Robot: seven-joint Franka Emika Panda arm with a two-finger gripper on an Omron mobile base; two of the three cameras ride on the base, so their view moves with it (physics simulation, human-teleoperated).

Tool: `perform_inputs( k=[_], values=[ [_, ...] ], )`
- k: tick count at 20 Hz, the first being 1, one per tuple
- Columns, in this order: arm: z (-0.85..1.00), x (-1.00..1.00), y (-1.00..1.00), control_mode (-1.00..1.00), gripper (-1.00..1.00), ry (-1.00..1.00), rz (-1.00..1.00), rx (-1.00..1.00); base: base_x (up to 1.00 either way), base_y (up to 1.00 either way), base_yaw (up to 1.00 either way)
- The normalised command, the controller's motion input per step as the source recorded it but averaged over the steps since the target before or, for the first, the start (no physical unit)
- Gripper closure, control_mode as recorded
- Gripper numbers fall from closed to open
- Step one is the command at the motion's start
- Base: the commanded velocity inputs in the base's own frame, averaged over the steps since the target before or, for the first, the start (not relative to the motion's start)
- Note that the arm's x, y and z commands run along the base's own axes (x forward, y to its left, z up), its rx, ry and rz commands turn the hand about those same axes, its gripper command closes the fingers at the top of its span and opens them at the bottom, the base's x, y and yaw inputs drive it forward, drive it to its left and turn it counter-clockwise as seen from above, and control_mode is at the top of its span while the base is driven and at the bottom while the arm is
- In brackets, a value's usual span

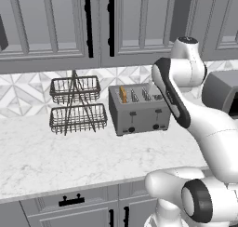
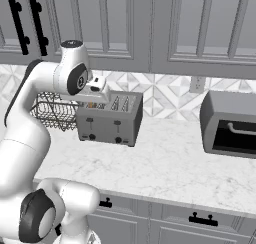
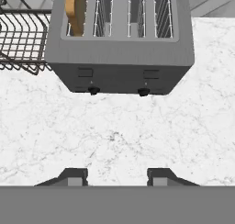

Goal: Start the toaster. Once the lever pops up, take the bread to the plate on the dining counter.

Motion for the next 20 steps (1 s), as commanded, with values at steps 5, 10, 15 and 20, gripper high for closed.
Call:
perform_inputs(
  k=[5, 10, 15, 20],
  values=[
    [0.0, -0.12, 0.02, -1.0, -1.0, 0.0, 0.0, 0.0, 0.0, 0.0, 0.0],
    [-0.02, -0.17, 0.42, -1.0, -1.0, -0.01, 0.0, -0.02, 0.0, 0.0, 0.0],
    [-0.23, -0.05, 0.59, -1.0, -1.0, -0.03, 0.0, -0.14, 0.0, 0.0, 0.0],
    [-0.33, 0.0, 0.5, -1.0, -1.0, -0.08, 0.0, -0.2, 0.0, 0.0, 0.0]
  ],
)
